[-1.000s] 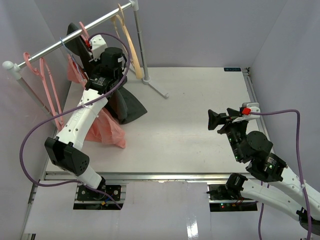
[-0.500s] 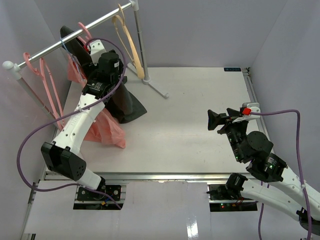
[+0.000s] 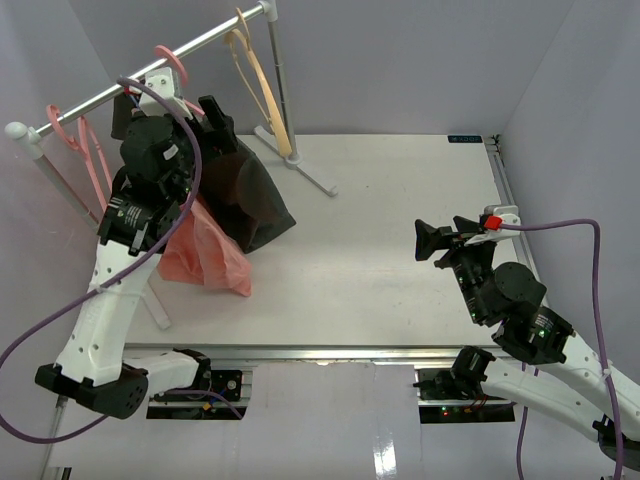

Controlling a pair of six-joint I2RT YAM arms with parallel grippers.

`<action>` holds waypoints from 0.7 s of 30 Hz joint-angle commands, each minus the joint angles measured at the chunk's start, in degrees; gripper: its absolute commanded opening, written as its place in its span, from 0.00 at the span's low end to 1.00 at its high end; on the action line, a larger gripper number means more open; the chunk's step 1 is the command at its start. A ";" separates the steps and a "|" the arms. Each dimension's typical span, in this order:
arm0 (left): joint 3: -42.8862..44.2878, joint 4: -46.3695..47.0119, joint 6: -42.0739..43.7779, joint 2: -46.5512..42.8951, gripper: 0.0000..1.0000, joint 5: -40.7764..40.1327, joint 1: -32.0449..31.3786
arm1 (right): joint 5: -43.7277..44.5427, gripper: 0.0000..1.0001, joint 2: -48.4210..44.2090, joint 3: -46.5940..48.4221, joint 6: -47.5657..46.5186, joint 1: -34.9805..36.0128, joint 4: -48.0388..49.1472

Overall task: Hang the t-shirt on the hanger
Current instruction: Place the hanger at the clothesline.

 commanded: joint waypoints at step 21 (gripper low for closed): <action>-42.98 30.51 -5.31 -8.51 0.98 14.87 -23.82 | -1.41 0.90 7.49 -2.54 13.31 0.08 -5.45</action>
